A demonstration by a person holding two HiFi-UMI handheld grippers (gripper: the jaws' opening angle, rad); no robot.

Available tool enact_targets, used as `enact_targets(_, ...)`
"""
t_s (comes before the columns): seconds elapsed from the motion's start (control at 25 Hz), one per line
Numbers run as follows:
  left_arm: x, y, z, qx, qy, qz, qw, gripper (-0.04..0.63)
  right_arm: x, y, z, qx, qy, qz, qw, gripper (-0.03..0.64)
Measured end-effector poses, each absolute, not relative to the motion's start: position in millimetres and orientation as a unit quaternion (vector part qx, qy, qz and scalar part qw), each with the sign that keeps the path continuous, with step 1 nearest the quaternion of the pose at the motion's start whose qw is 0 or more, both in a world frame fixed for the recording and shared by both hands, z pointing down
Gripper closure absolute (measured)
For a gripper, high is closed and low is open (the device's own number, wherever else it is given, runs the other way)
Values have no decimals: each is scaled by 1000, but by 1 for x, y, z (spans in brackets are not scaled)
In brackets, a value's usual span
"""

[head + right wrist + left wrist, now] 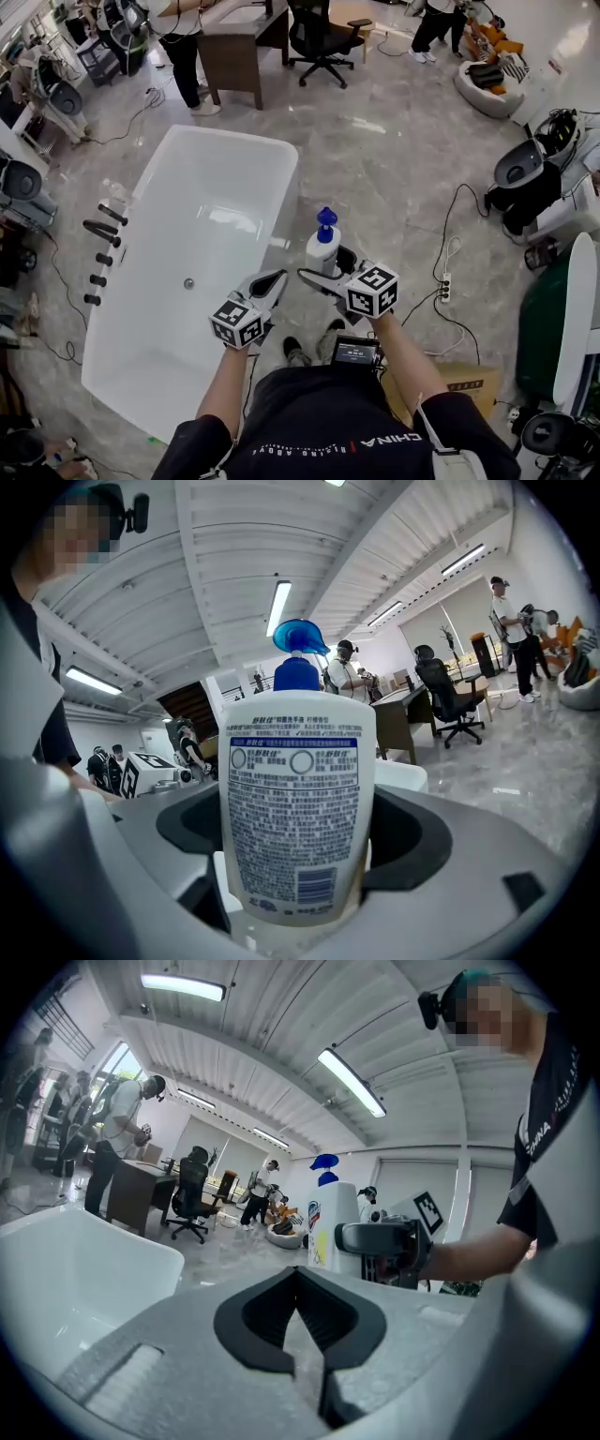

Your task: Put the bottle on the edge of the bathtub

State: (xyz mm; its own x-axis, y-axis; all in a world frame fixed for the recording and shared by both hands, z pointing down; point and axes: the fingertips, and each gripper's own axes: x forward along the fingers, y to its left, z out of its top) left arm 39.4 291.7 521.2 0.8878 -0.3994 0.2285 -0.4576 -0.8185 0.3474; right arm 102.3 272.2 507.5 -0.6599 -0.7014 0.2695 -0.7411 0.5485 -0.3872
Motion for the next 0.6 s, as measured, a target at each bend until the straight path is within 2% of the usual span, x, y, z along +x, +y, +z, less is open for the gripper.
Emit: enact_targets(0.6, 206, 93, 527, 946, -251, 98, 182, 586, 261, 69, 508, 377, -897, 231, 24, 169)
